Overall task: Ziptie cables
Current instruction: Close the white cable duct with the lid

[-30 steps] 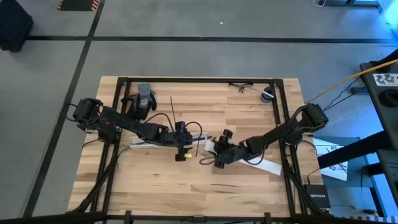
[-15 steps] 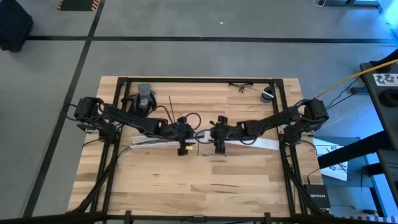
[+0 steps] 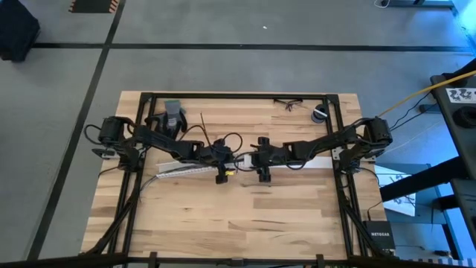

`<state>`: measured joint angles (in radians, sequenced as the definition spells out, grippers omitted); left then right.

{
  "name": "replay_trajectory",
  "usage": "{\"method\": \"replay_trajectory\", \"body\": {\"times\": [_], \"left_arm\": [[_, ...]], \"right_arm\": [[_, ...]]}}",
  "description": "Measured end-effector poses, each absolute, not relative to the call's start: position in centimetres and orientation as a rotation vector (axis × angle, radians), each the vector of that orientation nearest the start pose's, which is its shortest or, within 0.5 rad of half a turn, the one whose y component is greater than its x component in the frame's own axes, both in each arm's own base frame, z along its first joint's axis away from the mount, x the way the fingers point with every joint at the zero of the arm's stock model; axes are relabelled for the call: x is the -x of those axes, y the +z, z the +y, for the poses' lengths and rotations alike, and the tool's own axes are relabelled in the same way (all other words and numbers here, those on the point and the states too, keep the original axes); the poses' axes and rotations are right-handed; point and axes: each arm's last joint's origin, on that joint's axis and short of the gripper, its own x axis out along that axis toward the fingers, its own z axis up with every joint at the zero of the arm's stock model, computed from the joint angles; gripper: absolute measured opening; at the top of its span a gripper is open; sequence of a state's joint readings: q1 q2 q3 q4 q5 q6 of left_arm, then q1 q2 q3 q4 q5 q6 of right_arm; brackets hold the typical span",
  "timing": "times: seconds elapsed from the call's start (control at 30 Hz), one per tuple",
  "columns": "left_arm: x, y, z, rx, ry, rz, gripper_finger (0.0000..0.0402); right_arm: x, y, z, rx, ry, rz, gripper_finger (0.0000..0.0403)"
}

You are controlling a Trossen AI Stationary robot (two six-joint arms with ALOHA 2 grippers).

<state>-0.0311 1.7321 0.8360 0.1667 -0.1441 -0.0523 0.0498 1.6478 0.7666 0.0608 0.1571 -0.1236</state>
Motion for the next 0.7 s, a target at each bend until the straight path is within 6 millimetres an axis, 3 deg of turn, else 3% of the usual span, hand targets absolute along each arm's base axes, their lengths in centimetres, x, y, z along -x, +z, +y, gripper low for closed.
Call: {"method": "replay_trajectory", "body": {"times": [0.23, 0.43, 0.7], "left_arm": [[-33.3, 16.9, -1.3, -0.077, 0.160, 0.683, 0.0246], [-33.4, 15.7, 0.5, -0.090, 0.203, 0.747, 0.0246], [-33.8, 14.2, 1.3, -0.016, 0.143, 0.773, 0.0246]], "right_arm": [[-30.8, 14.6, 1.0, 0.258, -0.066, 0.822, 0.0227], [-31.6, 15.7, 0.6, 0.287, -0.054, 0.811, 0.0227], [-31.4, 15.4, -2.0, 0.188, 0.015, 0.848, 0.0227]]}}
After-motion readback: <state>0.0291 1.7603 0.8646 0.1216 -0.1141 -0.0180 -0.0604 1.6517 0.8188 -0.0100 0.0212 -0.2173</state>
